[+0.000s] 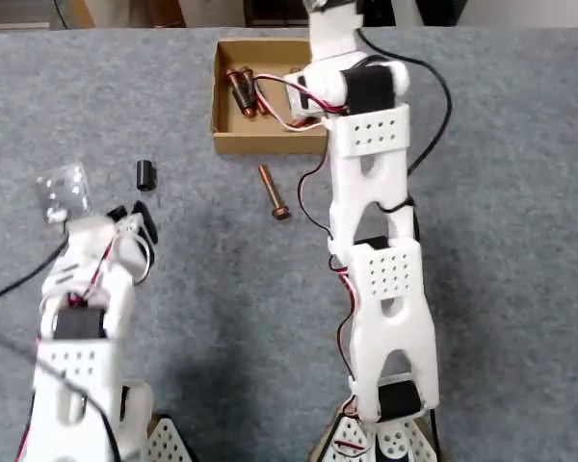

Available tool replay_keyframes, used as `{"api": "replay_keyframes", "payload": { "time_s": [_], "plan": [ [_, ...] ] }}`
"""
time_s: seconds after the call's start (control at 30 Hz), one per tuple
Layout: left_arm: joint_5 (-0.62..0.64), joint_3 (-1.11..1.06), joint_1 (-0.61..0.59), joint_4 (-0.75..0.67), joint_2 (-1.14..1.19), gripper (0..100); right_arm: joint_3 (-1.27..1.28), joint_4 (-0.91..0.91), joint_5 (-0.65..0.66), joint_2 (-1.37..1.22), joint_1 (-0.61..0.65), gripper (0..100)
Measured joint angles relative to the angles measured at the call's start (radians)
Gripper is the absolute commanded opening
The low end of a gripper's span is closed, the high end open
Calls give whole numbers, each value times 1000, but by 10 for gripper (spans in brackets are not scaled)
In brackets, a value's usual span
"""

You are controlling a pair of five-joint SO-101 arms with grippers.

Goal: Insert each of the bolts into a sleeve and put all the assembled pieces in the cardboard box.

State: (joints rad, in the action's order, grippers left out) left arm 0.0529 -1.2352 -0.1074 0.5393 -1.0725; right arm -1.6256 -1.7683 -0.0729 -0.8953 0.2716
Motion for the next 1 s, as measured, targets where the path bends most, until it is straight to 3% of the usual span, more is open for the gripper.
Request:
{"api": "replay_keyframes", "payload": {
  "time_s": [0.13,0.27,0.53,0.7,0.8,1.0],
  "plan": [
    [0,101,-9,-49,250,87,0,0,8,25,6,2],
    [0,164,-98,-55,379,90,9,0,68,23,97,5],
    [-5,184,-500,-55,391,91,34,101,75,-161,347,9],
    [-89,184,-710,-55,391,91,34,227,75,-285,460,183],
    [-104,184,-770,-55,391,91,41,315,58,-342,494,263],
    [-109,184,-812,-55,391,91,43,460,-35,-440,548,234]
  ]
}}
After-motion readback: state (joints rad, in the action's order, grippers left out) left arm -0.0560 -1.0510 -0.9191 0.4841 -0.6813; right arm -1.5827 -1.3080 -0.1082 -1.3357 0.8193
